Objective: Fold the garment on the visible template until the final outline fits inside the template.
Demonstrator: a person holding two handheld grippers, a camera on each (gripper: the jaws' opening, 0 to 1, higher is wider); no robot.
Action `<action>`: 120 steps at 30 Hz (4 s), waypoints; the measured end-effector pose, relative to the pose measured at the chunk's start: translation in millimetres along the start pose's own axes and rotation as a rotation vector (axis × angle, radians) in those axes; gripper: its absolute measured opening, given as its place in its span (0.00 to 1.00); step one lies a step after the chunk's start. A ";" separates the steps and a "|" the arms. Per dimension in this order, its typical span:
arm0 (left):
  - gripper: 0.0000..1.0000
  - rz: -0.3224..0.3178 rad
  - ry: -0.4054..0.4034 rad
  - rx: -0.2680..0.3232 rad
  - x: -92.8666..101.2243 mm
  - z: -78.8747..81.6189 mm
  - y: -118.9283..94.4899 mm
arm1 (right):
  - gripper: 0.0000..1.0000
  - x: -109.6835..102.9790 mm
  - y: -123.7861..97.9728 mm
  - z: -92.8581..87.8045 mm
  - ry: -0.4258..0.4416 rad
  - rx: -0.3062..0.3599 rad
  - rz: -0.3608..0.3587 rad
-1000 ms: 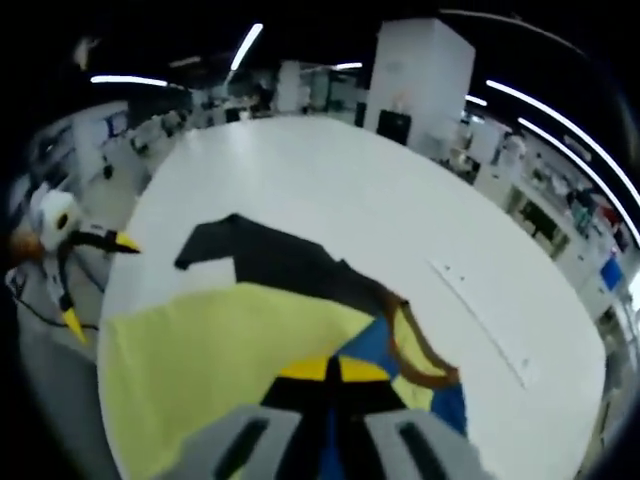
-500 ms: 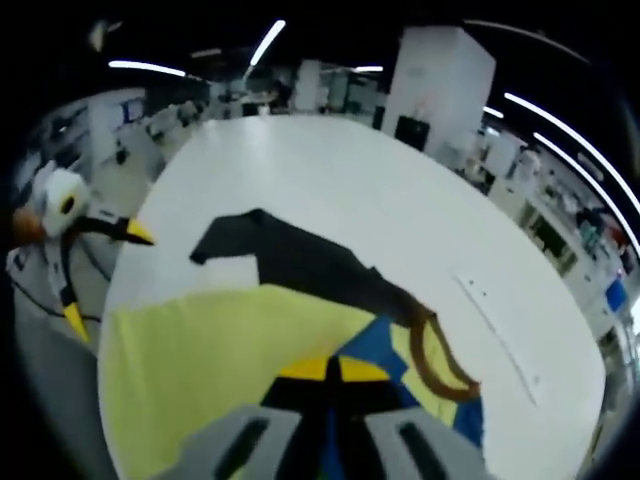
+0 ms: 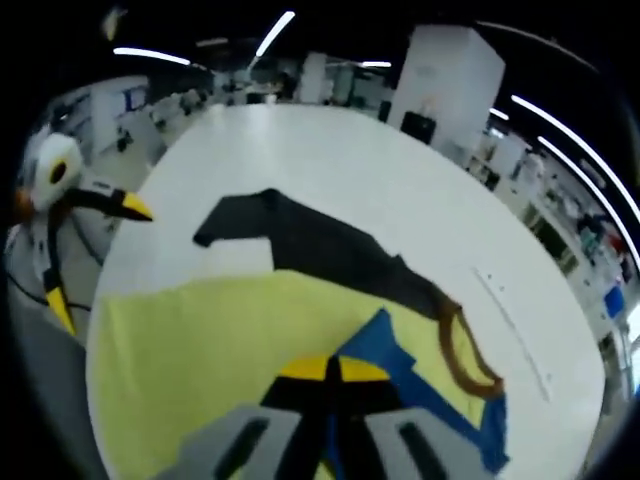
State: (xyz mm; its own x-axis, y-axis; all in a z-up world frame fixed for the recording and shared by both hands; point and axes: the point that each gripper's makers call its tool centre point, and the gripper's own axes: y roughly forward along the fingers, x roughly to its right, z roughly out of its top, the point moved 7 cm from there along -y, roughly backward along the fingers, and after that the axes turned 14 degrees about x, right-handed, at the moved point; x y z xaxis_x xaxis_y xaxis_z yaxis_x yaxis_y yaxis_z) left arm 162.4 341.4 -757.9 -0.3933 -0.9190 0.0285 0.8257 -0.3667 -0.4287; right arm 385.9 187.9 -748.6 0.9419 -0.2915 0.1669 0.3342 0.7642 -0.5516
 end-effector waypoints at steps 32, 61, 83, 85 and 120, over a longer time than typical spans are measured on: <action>0.99 0.004 0.058 0.002 2.8 11.0 -0.4 | 0.24 3.9 -25.8 -47.1 0.599 0.043 -0.269; 0.99 0.023 0.061 -0.012 -2.0 9.3 -7.5 | 0.00 -6.0 -13.5 -38.1 0.786 0.121 -0.284; 0.99 0.049 0.043 -0.017 -7.1 3.5 -16.6 | 0.00 -57.1 21.0 4.2 0.658 0.169 -0.011; 0.99 0.050 0.044 -0.019 -6.4 3.8 -16.4 | 0.13 -59.9 23.1 2.2 0.638 0.155 -0.007; 0.99 0.052 0.067 -0.016 -6.6 10.9 -11.0 | 0.90 25.9 -82.2 -65.3 0.365 0.133 -0.221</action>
State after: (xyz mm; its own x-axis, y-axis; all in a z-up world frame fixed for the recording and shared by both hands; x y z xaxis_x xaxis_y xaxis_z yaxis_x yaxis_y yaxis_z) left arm 160.3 350.0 -743.4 -0.3770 -0.9246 -0.0547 0.8392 -0.3159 -0.4427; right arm 380.6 80.0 -752.3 0.7819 -0.6219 -0.0441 0.5499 0.7213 -0.4211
